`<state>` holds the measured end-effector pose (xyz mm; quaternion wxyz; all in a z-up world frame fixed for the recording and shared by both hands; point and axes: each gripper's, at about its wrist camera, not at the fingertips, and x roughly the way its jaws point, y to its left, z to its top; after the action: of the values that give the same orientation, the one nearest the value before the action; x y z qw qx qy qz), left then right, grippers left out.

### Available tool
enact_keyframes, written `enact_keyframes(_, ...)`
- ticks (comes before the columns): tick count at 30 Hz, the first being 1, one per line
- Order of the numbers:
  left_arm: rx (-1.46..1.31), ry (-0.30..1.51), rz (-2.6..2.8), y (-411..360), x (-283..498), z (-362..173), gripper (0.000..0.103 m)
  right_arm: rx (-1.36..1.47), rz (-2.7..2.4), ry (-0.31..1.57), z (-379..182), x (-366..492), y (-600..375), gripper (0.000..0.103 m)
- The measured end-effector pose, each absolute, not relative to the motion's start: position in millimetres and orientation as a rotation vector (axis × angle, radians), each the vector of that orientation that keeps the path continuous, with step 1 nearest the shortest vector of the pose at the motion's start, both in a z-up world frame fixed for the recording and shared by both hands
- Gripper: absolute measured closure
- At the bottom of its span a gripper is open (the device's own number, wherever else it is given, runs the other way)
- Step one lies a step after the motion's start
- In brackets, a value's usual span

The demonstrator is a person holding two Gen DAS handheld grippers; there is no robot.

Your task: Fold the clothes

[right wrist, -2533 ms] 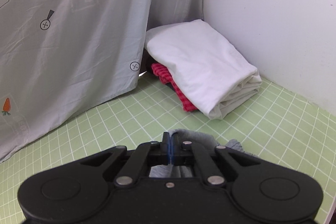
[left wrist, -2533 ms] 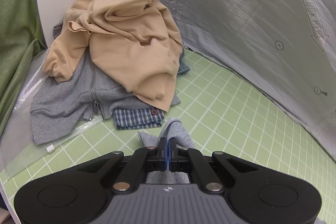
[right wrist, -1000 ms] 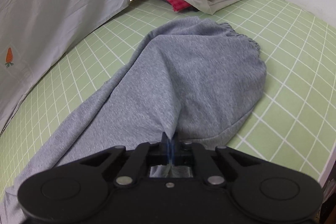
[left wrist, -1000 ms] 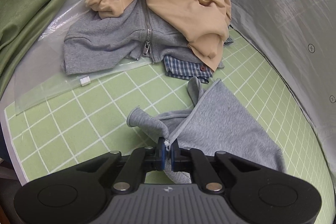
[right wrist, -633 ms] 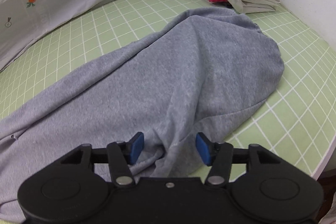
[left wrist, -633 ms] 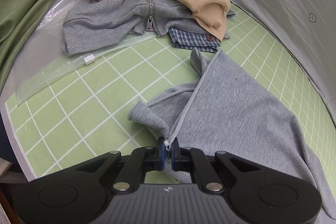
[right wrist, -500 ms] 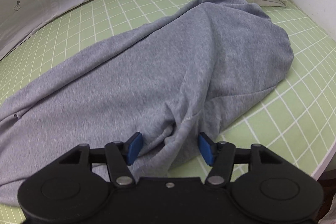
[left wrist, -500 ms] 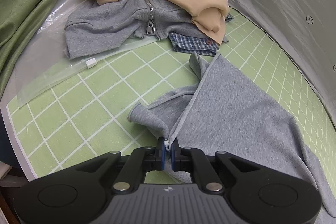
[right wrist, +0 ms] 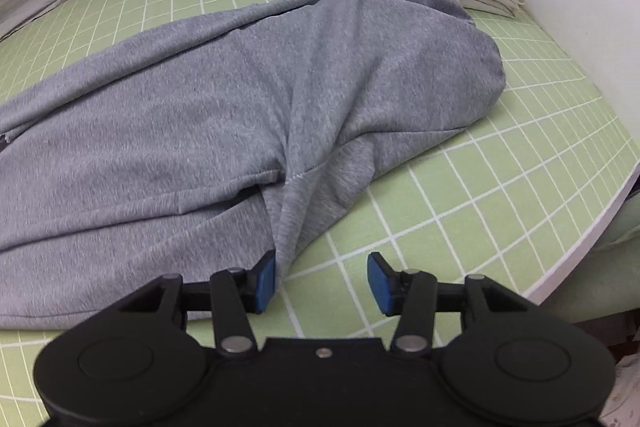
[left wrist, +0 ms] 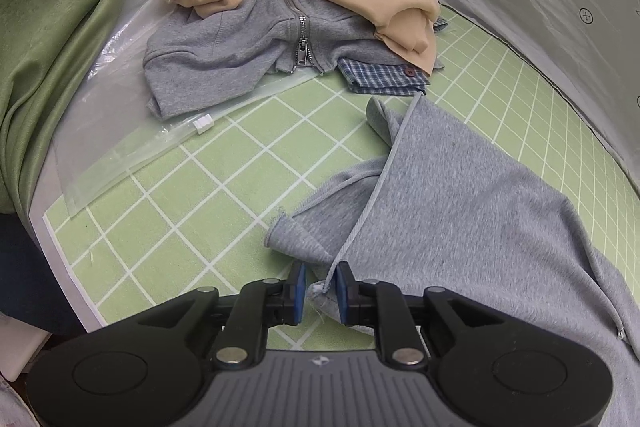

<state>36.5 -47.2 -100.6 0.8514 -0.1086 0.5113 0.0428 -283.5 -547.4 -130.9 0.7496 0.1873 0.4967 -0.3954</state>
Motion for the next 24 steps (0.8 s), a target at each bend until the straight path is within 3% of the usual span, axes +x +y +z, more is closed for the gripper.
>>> enact_keyframes(4, -0.266, 1.062, 0.04, -43.8, 37.2, -100.3, 0.082, 0.39, -0.894, 1.102, -137.5, -281.3, -537.6, 0.054)
enact_keyframes(7, -0.3, 1.094, 0.02, -43.1, 38.6, -106.0, 0.073, 0.436, -0.933, 1.07, -138.0, -284.5, -532.3, 0.053)
enact_keyframes(11, -0.323, 1.125, -0.011, -43.3, 39.4, -111.4, 0.072, 0.527, -0.971, 1.018, -131.6, -286.5, -533.4, 0.053)
enact_keyframes(13, -0.326, 1.13, -0.028, -43.7, 40.2, -113.2, 0.069, 0.511, -0.997, 0.976, -126.4, -281.8, -531.8, 0.048)
enact_keyframes(15, -0.333, 1.139, -0.017, -41.8, 43.0, -116.0, 0.066, 0.476, -1.013, 0.956, -122.6, -273.0, -531.3, 0.034)
enact_keyframes(24, -0.408, 1.158, -0.016, -26.1, 50.9, -113.6, 0.068, 0.69, -0.948, 0.75, -106.3, -267.8, -536.2, 0.031)
